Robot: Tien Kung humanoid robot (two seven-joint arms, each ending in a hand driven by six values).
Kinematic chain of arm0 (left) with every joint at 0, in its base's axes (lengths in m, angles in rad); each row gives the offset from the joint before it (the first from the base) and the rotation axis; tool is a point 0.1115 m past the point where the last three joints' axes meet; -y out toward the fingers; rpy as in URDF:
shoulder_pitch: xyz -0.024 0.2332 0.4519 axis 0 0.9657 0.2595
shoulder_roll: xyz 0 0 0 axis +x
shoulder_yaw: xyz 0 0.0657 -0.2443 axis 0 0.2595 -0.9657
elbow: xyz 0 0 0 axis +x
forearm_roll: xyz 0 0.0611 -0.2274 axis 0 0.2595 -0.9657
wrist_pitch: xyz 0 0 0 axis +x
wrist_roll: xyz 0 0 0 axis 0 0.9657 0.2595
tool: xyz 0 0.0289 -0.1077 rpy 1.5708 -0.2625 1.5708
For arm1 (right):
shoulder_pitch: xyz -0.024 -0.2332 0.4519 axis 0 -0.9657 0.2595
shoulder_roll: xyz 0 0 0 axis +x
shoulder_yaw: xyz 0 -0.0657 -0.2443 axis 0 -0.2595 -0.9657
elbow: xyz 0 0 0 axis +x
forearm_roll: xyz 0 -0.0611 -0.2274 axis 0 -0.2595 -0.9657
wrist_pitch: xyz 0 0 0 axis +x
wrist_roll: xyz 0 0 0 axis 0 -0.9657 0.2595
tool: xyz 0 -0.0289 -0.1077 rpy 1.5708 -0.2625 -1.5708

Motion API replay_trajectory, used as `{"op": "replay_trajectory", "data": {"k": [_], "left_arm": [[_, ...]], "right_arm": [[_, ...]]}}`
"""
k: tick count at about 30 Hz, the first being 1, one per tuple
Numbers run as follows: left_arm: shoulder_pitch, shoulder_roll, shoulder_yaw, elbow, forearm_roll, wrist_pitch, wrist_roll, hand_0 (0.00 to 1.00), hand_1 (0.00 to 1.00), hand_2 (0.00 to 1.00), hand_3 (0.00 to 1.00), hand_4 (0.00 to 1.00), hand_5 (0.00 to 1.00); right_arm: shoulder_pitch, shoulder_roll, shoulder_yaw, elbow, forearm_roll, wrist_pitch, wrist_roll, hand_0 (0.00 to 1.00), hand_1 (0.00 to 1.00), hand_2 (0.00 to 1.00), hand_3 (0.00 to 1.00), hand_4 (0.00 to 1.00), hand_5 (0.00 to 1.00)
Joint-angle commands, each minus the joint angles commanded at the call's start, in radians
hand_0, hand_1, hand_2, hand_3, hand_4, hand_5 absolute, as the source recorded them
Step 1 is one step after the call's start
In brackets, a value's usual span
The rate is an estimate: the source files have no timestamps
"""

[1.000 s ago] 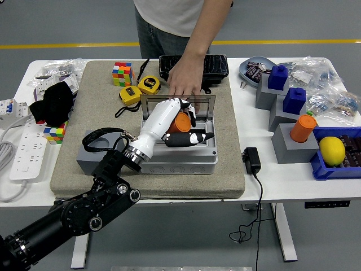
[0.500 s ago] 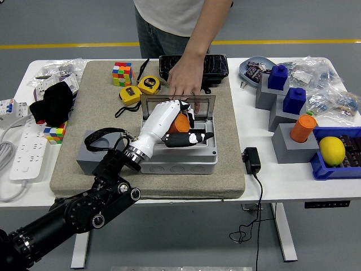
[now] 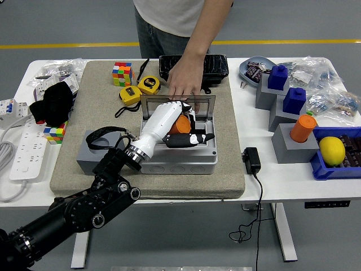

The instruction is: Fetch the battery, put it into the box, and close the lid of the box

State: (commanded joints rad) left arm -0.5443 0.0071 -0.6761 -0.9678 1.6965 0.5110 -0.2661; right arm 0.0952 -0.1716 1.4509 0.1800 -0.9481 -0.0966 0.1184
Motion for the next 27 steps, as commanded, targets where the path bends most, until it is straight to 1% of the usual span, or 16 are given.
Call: {"op": "replay_trajectory", "data": {"k": [3, 4, 9, 10, 22, 23, 27], "left_arm": [[0.000, -0.001, -0.004, 0.002, 0.004, -0.009, 0.001, 0.225, 0.214, 0.214, 0.212, 0.998, 0.624], [0.000, -0.001, -0.005, 0.002, 0.004, -0.011, 0.001, 0.317, 0.506, 0.475, 0.451, 0.998, 0.636], [0.000, 0.000, -0.009, 0.002, 0.011, -0.019, 0.004, 0.317, 0.506, 0.475, 0.451, 0.998, 0.636], [-0.001, 0.001, -0.010, 0.002, 0.012, -0.020, 0.005, 0.358, 0.568, 0.540, 0.520, 0.998, 0.637], [0.001, 0.004, -0.005, -0.004, 0.017, -0.027, 0.009, 0.362, 0.576, 0.552, 0.536, 0.998, 0.637], [0.002, 0.005, -0.004, -0.007, 0.019, -0.027, 0.009, 0.349, 0.548, 0.536, 0.542, 0.998, 0.672], [0.006, 0.008, -0.003, -0.017, 0.027, -0.026, 0.010, 0.349, 0.548, 0.536, 0.542, 0.998, 0.672]], "right_arm": [[-0.001, 0.000, 0.001, 0.000, 0.000, 0.000, 0.000, 0.917, 0.886, 0.828, 0.844, 0.998, 0.998], [-0.001, 0.000, 0.001, 0.000, 0.000, 0.000, 0.000, 0.917, 0.886, 0.828, 0.844, 0.998, 0.998], [-0.002, 0.000, 0.005, 0.000, -0.003, 0.000, -0.001, 0.917, 0.886, 0.828, 0.844, 0.998, 0.998], [-0.002, 0.000, 0.005, 0.000, -0.003, 0.000, -0.001, 0.917, 0.886, 0.828, 0.844, 0.998, 0.998], [-0.002, -0.001, 0.007, 0.000, -0.006, 0.000, -0.001, 0.917, 0.886, 0.828, 0.844, 0.998, 0.998], [-0.003, -0.001, 0.007, 0.000, -0.005, 0.000, -0.001, 0.917, 0.886, 0.828, 0.844, 0.998, 0.998], [-0.005, 0.000, 0.007, 0.000, -0.005, 0.000, -0.001, 0.917, 0.886, 0.828, 0.844, 0.998, 0.998]]}}
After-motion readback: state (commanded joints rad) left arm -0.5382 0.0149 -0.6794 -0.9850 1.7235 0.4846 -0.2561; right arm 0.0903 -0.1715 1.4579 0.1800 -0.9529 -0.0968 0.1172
